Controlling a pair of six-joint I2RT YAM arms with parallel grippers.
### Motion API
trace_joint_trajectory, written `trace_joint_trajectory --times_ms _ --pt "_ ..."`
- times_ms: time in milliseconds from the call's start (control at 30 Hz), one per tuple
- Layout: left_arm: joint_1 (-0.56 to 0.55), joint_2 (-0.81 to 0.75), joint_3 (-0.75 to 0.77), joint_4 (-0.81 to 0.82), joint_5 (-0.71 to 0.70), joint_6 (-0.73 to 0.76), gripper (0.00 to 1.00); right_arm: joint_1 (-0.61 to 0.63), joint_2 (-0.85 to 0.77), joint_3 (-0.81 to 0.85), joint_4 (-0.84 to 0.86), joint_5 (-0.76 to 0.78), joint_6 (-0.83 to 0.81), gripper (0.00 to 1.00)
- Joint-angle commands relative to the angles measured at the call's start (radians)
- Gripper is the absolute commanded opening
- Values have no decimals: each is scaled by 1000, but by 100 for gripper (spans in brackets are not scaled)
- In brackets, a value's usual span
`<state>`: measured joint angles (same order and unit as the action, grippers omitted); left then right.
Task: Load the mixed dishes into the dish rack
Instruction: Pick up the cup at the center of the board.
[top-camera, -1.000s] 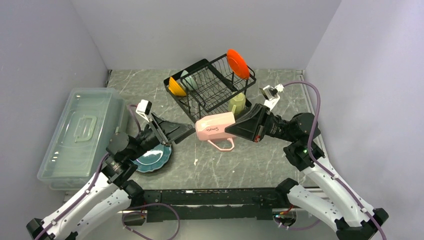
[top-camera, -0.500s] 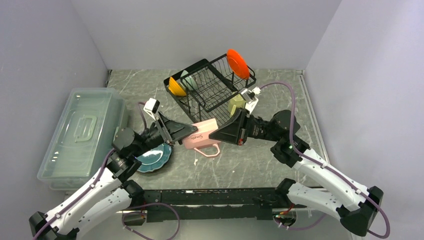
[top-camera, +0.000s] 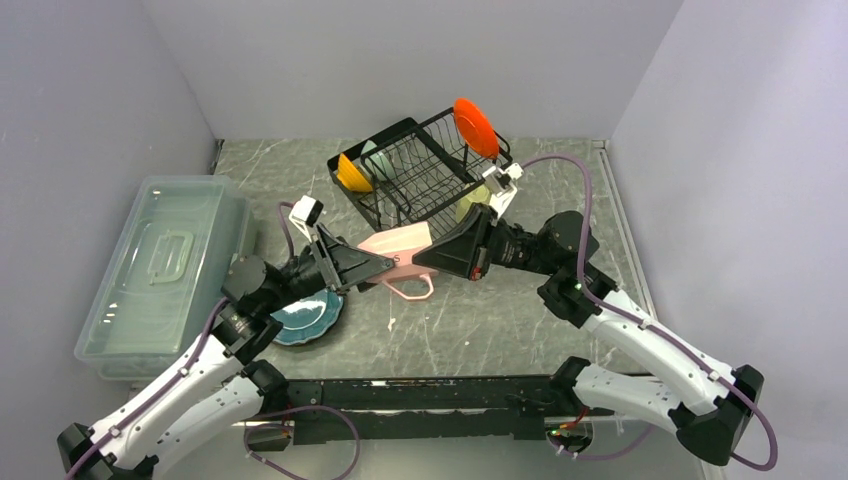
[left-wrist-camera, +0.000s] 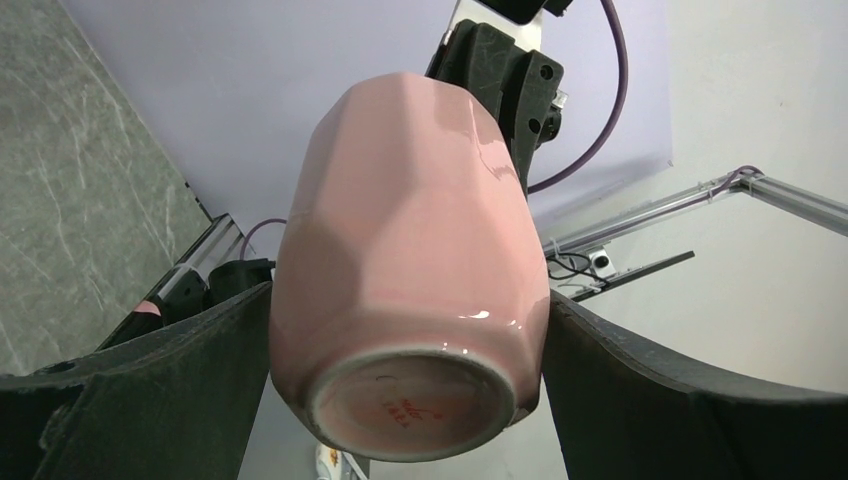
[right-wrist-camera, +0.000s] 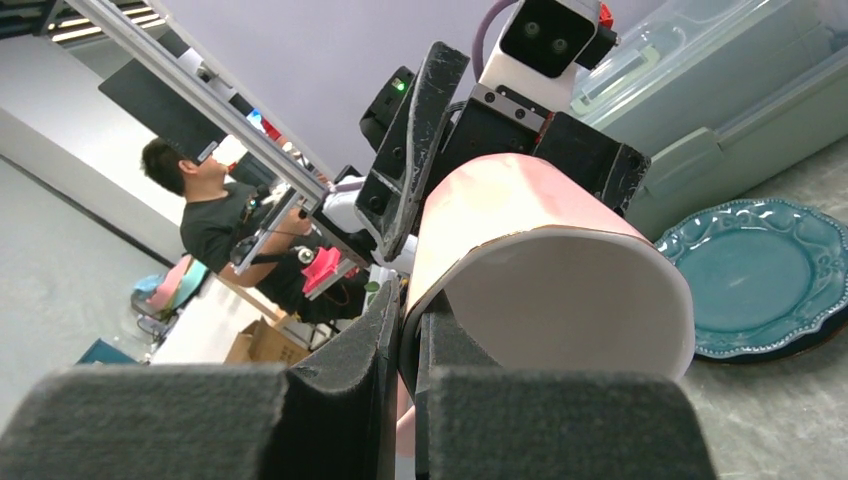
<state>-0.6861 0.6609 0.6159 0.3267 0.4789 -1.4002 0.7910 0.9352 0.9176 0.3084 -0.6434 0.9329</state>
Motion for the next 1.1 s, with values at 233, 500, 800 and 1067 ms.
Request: trace_joint_trajectory --times_ms 233,500,800,1067 --pt "-3 -1 53 34 35 1 99 32 -4 36 180 16 -7 0" --pt "-3 4 56 34 31 2 99 66 -16 33 155 19 -29 0" --pt "-3 19 43 79 43 2 94 70 -38 24 108 62 -51 0" --pt "-3 20 53 88 61 30 55 70 -30 36 59 84 -72 0"
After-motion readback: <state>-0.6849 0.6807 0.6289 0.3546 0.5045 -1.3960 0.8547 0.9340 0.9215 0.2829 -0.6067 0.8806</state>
